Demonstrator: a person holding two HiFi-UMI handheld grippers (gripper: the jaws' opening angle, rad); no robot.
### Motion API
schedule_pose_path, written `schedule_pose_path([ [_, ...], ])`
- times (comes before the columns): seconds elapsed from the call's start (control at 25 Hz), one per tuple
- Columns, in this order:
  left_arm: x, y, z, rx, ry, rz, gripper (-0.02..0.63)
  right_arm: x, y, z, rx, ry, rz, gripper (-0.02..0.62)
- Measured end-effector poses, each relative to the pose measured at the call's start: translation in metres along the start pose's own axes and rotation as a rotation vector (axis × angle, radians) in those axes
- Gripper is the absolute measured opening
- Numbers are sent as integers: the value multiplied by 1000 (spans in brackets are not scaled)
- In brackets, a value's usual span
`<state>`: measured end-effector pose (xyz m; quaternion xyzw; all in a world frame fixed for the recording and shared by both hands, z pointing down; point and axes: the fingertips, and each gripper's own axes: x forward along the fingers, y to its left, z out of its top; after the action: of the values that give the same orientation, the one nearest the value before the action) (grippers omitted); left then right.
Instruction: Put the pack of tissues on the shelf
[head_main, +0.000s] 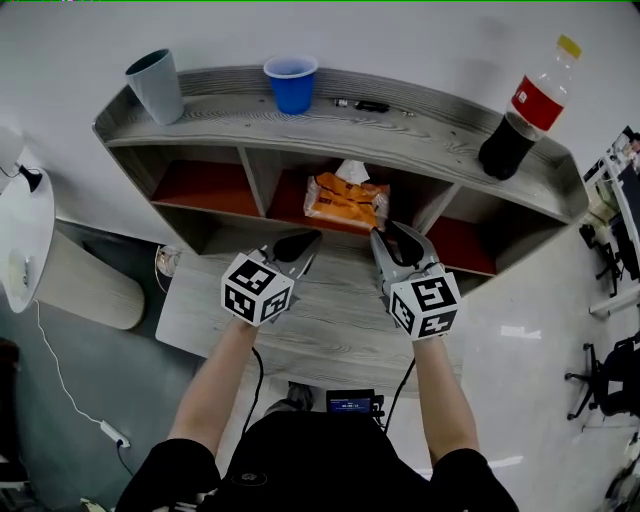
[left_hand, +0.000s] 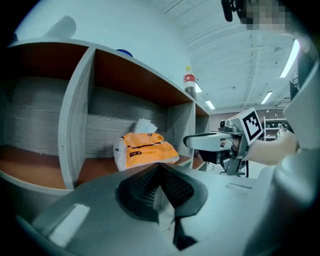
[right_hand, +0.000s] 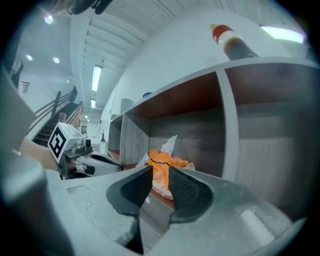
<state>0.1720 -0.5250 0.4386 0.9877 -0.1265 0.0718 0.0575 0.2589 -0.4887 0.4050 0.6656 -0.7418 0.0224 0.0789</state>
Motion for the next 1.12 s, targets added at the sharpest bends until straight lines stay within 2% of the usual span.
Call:
schedule_pose_path([
  [0.12,-4,-14,1,10,-7,-4,0,-14,0,1,-5,-4,14,87],
  [0.28,-11,-34,0,12,-19,0,0,-37,-3,0,-2,-15,16,5],
  [0.68,-30,-96,-18,-11,-42,26,0,-102,-3,-24,27,0,64,5],
  [1.12,-57,-147,-51,-83,-36,71,0,-151,-1,-54,101,0,120,5],
])
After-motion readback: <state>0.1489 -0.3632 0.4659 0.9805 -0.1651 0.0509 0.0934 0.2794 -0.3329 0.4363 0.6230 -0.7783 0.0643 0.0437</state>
